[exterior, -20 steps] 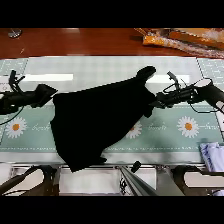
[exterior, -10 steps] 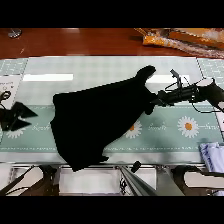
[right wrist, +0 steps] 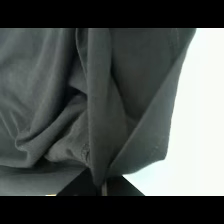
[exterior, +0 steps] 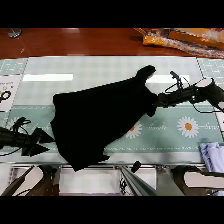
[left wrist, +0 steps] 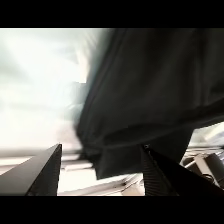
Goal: Fold the shirts.
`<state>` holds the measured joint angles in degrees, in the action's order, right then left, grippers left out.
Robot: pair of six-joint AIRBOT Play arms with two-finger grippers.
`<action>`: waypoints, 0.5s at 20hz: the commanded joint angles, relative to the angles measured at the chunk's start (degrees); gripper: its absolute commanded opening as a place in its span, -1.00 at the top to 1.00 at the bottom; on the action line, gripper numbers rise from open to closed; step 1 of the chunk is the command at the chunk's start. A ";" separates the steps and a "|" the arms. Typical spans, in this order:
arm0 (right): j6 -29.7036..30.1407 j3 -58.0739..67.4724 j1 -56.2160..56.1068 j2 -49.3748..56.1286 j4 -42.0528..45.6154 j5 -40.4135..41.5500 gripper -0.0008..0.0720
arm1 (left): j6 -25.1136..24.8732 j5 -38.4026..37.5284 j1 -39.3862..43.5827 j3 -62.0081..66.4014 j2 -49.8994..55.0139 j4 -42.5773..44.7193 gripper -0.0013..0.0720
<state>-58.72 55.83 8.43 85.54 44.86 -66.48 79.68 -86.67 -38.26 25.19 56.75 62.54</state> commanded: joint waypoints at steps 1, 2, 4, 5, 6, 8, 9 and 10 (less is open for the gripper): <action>0.02 0.04 0.04 -0.04 0.92 -0.15 0.89 | -1.66 2.47 0.52 -2.75 -0.26 -3.02 -0.61; 0.02 0.04 0.04 -0.04 0.92 -0.17 0.89 | -1.66 2.54 1.01 -2.75 -0.20 -3.02 -0.60; 0.02 0.04 0.04 -0.04 0.92 -0.15 0.89 | -1.66 2.84 2.36 -2.73 0.28 -2.99 -0.60; 0.02 0.04 0.04 -0.04 0.92 -0.13 0.89 | -1.64 3.19 3.26 -2.73 0.70 -2.97 -0.60; 0.02 0.04 0.02 -0.04 0.92 -0.15 0.89 | -1.46 3.72 4.42 -2.73 1.29 -2.82 -0.60; -0.15 0.04 0.04 -0.04 0.87 -0.17 0.89 | 0.11 5.29 7.10 -2.73 2.86 -1.62 -0.60; -0.15 0.04 0.02 -0.04 0.87 -0.26 0.89 | 0.09 5.95 8.63 -2.75 3.78 -1.64 -0.60; -0.15 0.04 0.04 -0.04 0.90 -0.37 0.89 | 0.09 6.40 10.03 -2.73 4.63 -1.64 -0.60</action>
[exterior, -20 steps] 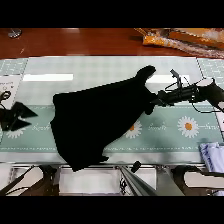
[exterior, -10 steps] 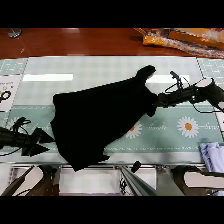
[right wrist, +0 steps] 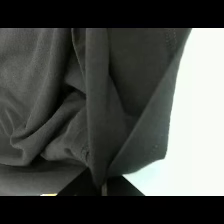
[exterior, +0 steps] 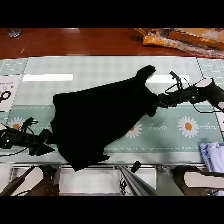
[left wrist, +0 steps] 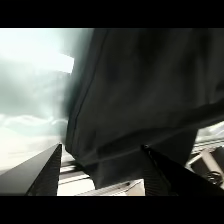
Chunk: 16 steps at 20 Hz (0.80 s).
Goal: Fold the shirts.
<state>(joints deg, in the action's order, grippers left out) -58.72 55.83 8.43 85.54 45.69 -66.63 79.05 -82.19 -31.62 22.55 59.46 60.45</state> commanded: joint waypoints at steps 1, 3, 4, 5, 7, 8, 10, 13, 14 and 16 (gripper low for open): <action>-0.15 0.04 0.04 -0.04 0.07 -0.26 0.89 | 0.74 2.34 4.59 -0.09 2.91 0.50 -0.60; -0.15 0.04 0.04 -0.04 0.07 -0.28 0.89 | 1.36 2.32 4.96 -0.07 4.50 1.11 -0.60; -0.15 0.04 0.04 -0.04 0.07 -0.28 0.89 | 1.38 2.32 4.94 -0.07 4.72 1.20 -0.60; -0.15 0.04 0.04 -0.04 0.07 -0.28 0.89 | 1.38 2.54 4.98 -0.09 4.76 1.14 -0.60; -0.15 0.04 0.04 -0.04 0.07 -0.22 0.89 | 1.38 3.30 5.01 -0.17 4.83 0.98 -0.59; -0.15 0.04 0.04 -0.04 0.09 -0.22 0.89 | 1.27 3.93 5.16 -0.46 4.83 0.04 -0.59; -0.15 0.04 0.04 -0.04 0.11 -0.22 0.89 | 1.14 6.99 6.78 -1.49 4.85 -3.21 -0.46; -0.17 0.04 0.04 -0.04 0.28 -0.31 0.89 | 1.16 13.49 12.48 -2.73 4.90 -8.79 -0.35; -0.20 0.04 0.04 -0.07 0.31 -0.39 0.89 | 1.18 15.58 14.23 -2.73 4.92 -9.77 0.05; -0.50 0.04 0.04 -0.04 0.31 -0.44 0.89 | 1.14 19.02 15.96 -2.71 4.90 -12.85 0.78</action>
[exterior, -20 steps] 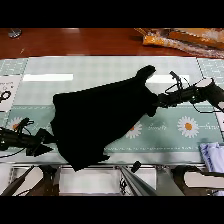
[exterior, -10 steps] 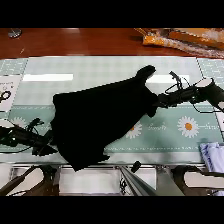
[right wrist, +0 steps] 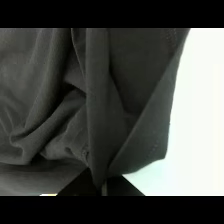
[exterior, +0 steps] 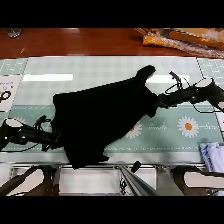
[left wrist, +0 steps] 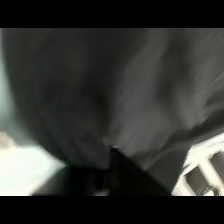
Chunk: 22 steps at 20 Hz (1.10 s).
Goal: Fold the shirts.
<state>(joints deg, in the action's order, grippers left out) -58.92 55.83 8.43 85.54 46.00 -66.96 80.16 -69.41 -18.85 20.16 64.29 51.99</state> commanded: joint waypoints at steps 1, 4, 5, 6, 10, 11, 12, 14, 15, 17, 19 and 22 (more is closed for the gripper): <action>-0.39 0.04 0.04 -0.07 -0.02 -0.11 0.89 | -0.24 6.67 3.15 -0.17 0.00 -5.27 0.89; -0.39 0.07 0.28 -0.33 -1.31 -0.79 0.89 | -3.21 3.67 3.15 3.23 -1.18 -5.33 0.90; -0.35 0.09 0.74 -1.07 -3.50 -1.07 0.89 | -3.26 2.93 3.17 5.44 -2.89 -6.12 0.90; -0.33 0.33 1.31 -2.40 -6.16 -1.16 0.89 | -4.04 2.47 3.15 8.70 -5.81 -7.93 0.90; 0.11 7.54 5.33 -12.24 -14.69 0.11 0.89 | -4.72 4.15 1.99 29.55 -20.09 -9.57 0.90; 0.07 10.86 6.45 -15.65 -15.80 0.72 0.89 | -4.70 5.40 1.01 35.74 -22.95 -9.60 0.90; 0.07 14.34 7.26 -18.97 -16.41 1.44 0.89 | -4.70 7.48 -0.22 42.53 -25.53 -9.60 0.90; 0.11 21.99 8.07 -26.05 -16.96 5.14 0.89 | -4.50 12.74 -2.01 55.12 -29.35 -9.62 0.90; 0.85 25.99 8.20 -29.51 -16.92 8.48 0.89 | -4.52 15.61 -2.21 60.76 -30.56 -9.60 0.90; 2.47 33.62 8.90 -34.99 -15.74 15.67 0.89 | -4.55 19.65 -2.19 71.21 -32.11 -9.64 0.90; 0.48 40.13 10.23 -38.64 -13.40 20.61 0.89 | -4.52 18.86 -2.19 79.30 -32.59 -9.57 0.90; -7.26 46.49 11.63 -42.18 -5.11 17.57 0.89 | -4.48 13.07 -2.19 85.92 -33.35 -9.55 0.90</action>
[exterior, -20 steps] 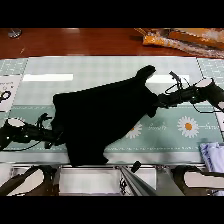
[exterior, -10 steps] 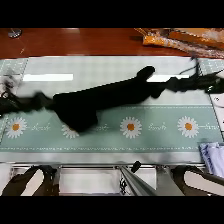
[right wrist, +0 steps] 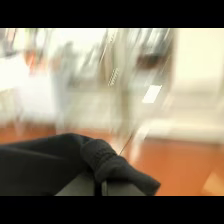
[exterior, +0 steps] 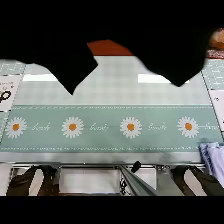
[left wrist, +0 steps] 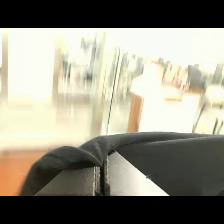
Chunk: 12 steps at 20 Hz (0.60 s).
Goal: Fold the shirts.
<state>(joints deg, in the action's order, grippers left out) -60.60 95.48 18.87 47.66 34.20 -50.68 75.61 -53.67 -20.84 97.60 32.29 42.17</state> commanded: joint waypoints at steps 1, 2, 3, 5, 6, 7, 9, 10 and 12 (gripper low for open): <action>-7.61 7.67 1.18 -5.49 10.40 -0.42 0.89 | 0.04 -5.16 -0.20 9.33 -1.88 0.70 0.90; -8.92 7.78 1.18 -6.88 14.78 -2.25 0.89 | 0.07 -8.59 -0.20 9.75 -2.64 2.80 0.90; -10.84 7.78 1.18 -7.96 19.34 -4.76 0.89 | 0.35 -12.17 -0.22 9.70 -3.50 5.66 0.90; -18.49 7.78 1.18 -9.62 27.26 -12.87 0.89 | 4.55 -20.55 -0.20 9.70 -4.87 12.66 0.90; -20.94 7.78 1.18 -10.16 29.31 -18.71 0.89 | 5.77 -24.20 -0.20 9.70 -5.27 15.17 0.90; -21.42 7.78 1.18 -10.38 29.81 -24.50 0.89 | 6.71 -27.61 -0.20 9.68 -5.53 16.87 0.90; -21.40 7.78 1.18 -10.29 29.38 -34.56 0.89 | 7.19 -34.25 -0.22 9.68 -5.46 17.44 0.90; -21.40 7.78 1.16 -10.32 29.38 -37.20 0.89 | 7.19 -37.33 -0.22 9.60 -5.33 17.44 0.90; -21.38 7.78 1.14 -10.32 29.86 -41.42 0.89 | 7.26 -42.56 -0.22 9.18 -5.07 17.92 0.90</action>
<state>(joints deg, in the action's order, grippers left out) -80.23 103.09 20.01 37.74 61.45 -81.01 81.80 -85.86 -21.02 106.94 27.27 57.49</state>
